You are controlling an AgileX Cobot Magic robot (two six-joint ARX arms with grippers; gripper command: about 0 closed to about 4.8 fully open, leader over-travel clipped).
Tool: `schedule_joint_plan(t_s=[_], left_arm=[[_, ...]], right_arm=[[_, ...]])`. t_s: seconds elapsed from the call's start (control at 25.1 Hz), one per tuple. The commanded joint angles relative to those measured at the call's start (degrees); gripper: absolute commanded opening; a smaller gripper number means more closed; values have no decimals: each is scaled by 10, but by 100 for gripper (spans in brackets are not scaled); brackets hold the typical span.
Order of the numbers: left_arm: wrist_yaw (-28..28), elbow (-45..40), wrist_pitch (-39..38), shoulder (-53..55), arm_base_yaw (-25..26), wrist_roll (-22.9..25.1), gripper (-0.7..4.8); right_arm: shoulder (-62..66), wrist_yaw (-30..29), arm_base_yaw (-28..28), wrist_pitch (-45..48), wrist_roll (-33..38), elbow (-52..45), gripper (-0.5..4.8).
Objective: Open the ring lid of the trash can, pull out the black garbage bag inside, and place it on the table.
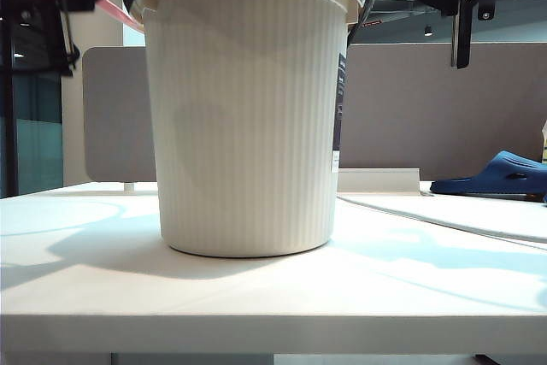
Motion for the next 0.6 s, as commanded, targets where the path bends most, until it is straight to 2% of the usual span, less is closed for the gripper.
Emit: schedule_joint_plan(t_s=[0.04, 0.6], left_arm=[[2, 2, -25, -20, -1, 12, -6], [-16, 3, -40, -46, -1, 14, -6]], right_arm=[[-3, -2, 0, 18, 8, 2, -1], [-3, -11, 1, 82, 53, 2, -1]])
